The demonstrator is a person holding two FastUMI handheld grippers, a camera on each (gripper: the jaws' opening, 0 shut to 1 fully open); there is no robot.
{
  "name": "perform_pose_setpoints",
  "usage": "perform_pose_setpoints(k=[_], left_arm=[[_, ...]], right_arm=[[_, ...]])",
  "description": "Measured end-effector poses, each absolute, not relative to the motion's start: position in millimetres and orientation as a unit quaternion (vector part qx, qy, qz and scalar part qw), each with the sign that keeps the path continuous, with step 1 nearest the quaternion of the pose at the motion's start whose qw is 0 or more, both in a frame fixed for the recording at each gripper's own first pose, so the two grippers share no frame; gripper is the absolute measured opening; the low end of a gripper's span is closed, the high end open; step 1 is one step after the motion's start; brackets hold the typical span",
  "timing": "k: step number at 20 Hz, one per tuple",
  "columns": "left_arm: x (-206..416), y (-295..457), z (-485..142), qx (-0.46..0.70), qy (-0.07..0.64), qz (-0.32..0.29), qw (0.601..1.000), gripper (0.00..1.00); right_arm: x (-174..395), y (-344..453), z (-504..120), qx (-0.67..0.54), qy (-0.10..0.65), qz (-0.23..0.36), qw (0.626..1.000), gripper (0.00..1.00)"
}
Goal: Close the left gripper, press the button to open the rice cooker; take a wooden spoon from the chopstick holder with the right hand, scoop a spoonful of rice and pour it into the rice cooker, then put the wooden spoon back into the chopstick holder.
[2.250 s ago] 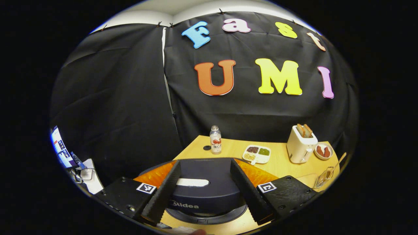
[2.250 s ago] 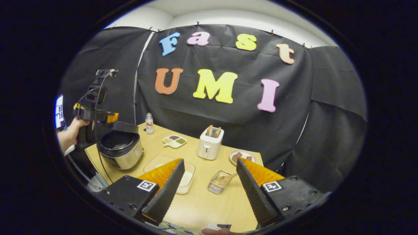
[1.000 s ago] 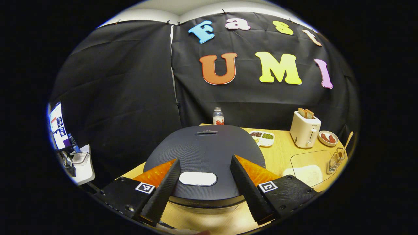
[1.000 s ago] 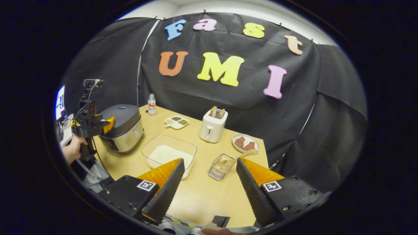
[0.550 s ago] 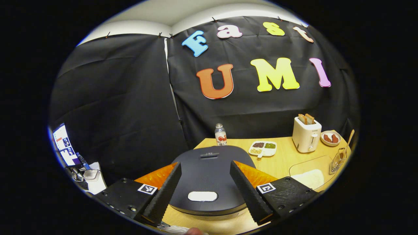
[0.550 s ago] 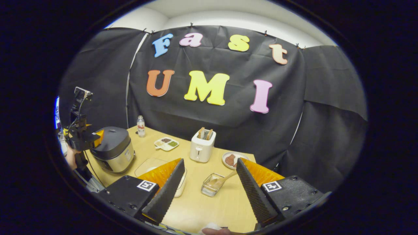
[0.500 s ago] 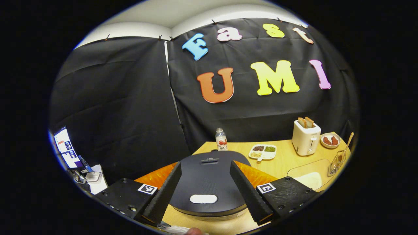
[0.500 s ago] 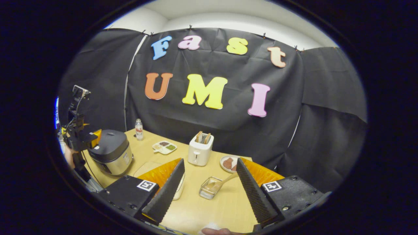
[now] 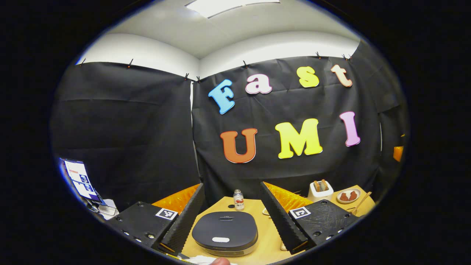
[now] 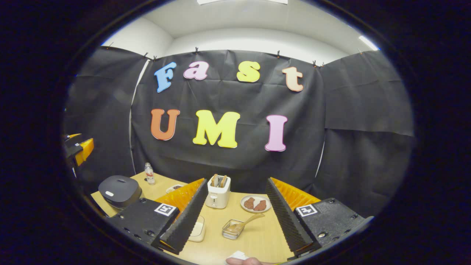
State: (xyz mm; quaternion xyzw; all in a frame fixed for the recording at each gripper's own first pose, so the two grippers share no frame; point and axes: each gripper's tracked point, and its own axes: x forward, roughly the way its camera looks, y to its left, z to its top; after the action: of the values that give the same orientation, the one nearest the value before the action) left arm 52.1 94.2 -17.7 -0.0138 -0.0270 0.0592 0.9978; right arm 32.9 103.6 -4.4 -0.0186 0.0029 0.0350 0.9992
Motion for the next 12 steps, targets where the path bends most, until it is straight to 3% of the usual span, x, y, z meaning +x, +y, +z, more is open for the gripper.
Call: perform_pose_setpoints(k=[1, 6, 7, 12], left_arm=[[44, 88, -16, -0.019, -0.025, 0.049, 0.998, 0.95], [29, 79, -18, -0.011, -0.017, 0.04, 0.999, 0.95], [28, 79, -19, -0.008, -0.018, 0.039, 0.999, 0.9], [27, 78, -22, 0.002, -0.016, 0.042, 0.999, 0.95]], right_arm=[[31, 101, -4, -0.015, 0.004, 0.032, 0.999, 1.0], [28, 97, -11, -0.011, 0.014, 0.035, 0.999, 1.0], [27, 97, -13, -0.009, 0.015, 0.037, 0.999, 1.0], [30, 93, -16, -0.005, 0.022, 0.04, 0.999, 1.0]])
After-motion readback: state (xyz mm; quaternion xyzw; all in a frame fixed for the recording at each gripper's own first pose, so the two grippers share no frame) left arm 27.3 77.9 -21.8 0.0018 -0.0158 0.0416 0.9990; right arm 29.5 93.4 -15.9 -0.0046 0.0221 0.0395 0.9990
